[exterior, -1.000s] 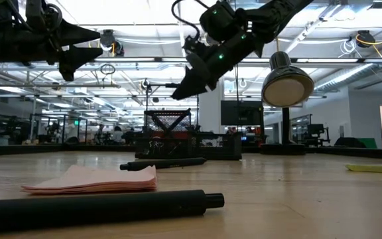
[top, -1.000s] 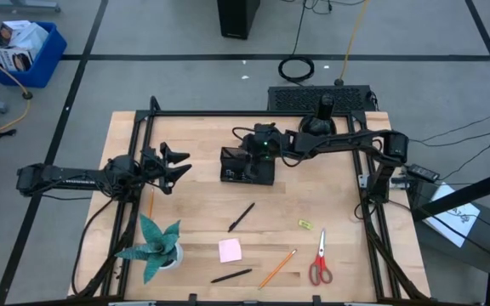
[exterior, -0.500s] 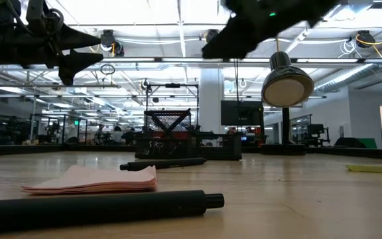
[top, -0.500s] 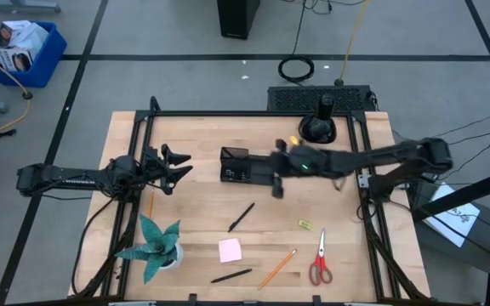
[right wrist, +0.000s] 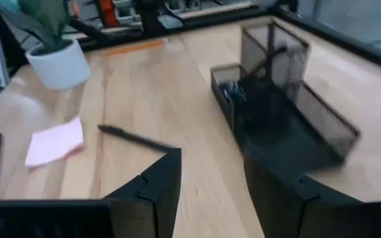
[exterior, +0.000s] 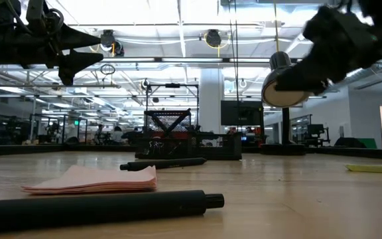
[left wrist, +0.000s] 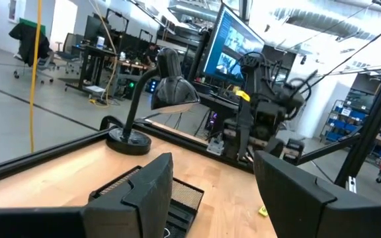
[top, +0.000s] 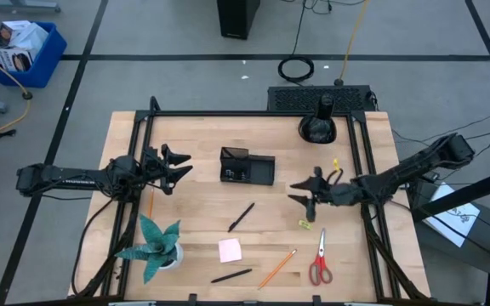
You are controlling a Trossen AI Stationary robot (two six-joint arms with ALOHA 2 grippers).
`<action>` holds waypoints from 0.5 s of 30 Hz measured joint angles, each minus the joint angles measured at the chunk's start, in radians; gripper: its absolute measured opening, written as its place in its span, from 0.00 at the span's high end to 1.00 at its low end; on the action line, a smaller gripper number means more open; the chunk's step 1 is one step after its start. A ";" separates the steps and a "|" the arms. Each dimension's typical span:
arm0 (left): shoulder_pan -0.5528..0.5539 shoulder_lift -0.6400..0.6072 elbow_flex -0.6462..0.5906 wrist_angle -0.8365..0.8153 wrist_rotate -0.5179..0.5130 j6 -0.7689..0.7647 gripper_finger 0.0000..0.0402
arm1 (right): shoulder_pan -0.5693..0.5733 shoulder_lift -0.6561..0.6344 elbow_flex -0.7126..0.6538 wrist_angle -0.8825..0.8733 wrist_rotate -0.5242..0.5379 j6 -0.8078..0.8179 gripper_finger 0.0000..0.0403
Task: Pick and place office supplies into organizer
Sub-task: Put the yellow eraser into the black desk organizer
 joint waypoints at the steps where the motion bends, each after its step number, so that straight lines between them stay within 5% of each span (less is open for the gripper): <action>1: 0.000 0.000 0.000 0.000 0.000 0.001 0.46 | 0.026 0.000 -0.020 0.001 0.035 0.024 0.62; 7: 0.000 0.000 0.000 0.000 -0.005 0.014 0.46 | 0.152 0.000 -0.076 -0.014 0.186 0.159 0.62; 15: 0.000 0.000 0.000 0.000 -0.005 0.012 0.46 | 0.305 0.032 -0.076 -0.117 0.247 0.351 0.62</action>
